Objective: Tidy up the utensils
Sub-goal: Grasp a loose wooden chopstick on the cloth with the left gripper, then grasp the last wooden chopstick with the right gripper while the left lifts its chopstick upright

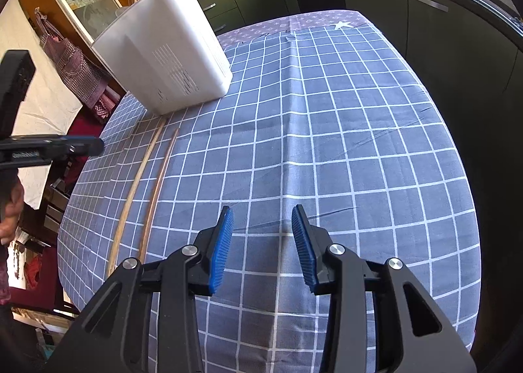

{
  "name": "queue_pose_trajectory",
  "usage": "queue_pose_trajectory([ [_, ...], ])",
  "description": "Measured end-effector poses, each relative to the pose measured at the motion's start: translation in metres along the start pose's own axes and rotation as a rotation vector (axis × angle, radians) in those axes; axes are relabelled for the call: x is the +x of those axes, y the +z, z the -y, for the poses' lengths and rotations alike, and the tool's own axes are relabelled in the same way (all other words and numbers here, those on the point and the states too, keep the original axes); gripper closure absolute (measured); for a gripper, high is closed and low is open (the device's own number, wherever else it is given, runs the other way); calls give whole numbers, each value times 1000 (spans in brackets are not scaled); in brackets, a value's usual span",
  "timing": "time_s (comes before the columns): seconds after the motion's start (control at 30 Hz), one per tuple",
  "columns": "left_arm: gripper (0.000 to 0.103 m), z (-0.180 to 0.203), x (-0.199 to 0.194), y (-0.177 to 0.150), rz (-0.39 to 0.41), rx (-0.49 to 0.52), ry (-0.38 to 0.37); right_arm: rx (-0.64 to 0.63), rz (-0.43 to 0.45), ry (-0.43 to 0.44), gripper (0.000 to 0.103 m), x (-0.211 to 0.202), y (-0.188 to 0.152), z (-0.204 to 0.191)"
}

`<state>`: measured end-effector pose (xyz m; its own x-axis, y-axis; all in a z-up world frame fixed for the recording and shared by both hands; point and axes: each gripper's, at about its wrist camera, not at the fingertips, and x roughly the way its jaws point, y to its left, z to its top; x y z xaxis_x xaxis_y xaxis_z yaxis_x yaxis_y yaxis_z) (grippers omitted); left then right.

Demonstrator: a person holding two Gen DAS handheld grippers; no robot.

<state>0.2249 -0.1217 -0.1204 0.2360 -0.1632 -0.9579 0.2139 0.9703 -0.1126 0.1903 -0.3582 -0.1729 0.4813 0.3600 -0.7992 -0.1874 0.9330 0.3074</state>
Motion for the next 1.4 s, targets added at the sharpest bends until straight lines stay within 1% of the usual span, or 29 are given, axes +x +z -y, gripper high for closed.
queue_pose_trajectory([
  [0.07,68,1,16,-1,-20,-20,4,-2,3,9,65,-1,0,-1],
  [0.17,68,1,33,2,-31,-37,39,2,12,15,63,-4,0,0],
  [0.27,77,2,44,3,-47,-50,59,10,19,21,62,-6,0,4],
  [0.33,78,6,45,4,-37,-41,72,18,20,24,62,-7,-1,8],
  [0.37,80,7,46,4,-40,-41,74,22,20,24,62,-7,-1,10],
  [0.4,85,9,47,5,-36,-40,85,26,19,24,62,-6,-1,12],
  [0.47,89,15,49,6,-29,-22,102,35,17,26,62,-5,-2,15],
  [0.5,95,18,50,6,-26,-16,100,40,15,28,62,-5,-2,16],
  [0.6,96,33,52,10,-24,4,97,44,8,33,62,-4,-4,18],
  [0.67,97,34,52,9,-24,0,85,45,4,33,62,-4,-5,18],
  [0.77,97,32,42,6,-13,-13,57,48,4,30,62,-4,-5,19],
  [1.0,97,16,-9,-9,100,4,7,55,-1,21,61,-6,-5,20],
  [1.1,97,9,-36,-20,154,11,-15,42,-5,18,61,-4,-3,13],
  [1.2,97,-5,-53,-25,192,10,-39,25,-9,15,56,-2,-1,4],
  [1.4,97,-21,-82,-46,270,18,-50,-35,-40,19,56,2,9,-19],
])
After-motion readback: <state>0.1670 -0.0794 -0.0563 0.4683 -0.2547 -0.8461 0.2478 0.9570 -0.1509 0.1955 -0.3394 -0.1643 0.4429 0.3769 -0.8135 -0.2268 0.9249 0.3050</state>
